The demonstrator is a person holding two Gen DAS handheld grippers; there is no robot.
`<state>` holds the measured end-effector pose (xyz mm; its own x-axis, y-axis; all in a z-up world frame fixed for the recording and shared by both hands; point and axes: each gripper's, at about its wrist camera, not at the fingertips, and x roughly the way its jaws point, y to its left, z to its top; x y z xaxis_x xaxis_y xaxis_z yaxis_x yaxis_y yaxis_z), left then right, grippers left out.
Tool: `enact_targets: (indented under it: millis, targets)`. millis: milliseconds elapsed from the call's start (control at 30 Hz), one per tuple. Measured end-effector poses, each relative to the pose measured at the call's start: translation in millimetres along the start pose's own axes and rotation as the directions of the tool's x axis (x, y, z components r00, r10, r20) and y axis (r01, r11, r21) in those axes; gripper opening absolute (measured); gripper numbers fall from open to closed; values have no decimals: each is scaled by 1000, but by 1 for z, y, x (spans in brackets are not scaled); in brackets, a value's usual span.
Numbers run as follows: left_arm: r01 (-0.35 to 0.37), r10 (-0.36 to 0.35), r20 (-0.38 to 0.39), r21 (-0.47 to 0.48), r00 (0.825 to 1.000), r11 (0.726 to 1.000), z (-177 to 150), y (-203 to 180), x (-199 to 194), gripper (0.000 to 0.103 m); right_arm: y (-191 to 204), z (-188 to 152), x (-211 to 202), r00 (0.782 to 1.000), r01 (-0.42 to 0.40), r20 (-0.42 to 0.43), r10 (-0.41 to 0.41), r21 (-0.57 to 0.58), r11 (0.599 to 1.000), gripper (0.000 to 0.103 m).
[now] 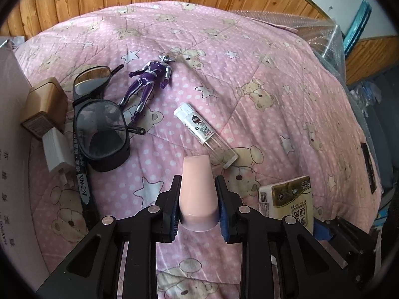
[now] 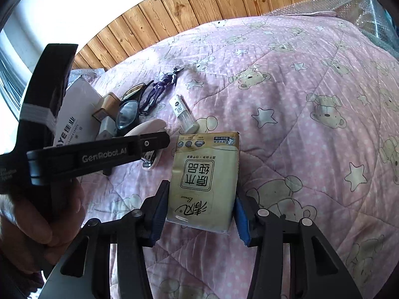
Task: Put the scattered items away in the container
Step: 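Lift and carry the stapler and tissue pack over the white box with both tools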
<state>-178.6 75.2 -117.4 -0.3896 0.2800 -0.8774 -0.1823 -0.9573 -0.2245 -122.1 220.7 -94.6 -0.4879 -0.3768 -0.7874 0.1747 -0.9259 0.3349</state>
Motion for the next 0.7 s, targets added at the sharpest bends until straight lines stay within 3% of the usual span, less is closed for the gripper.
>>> enact_targets:
  millis: [700]
  targets:
    - [87,-78,140,-59,987,994,-68,9,-115,26,37,-32,-41,1000,-29,2,29,-58,998,49]
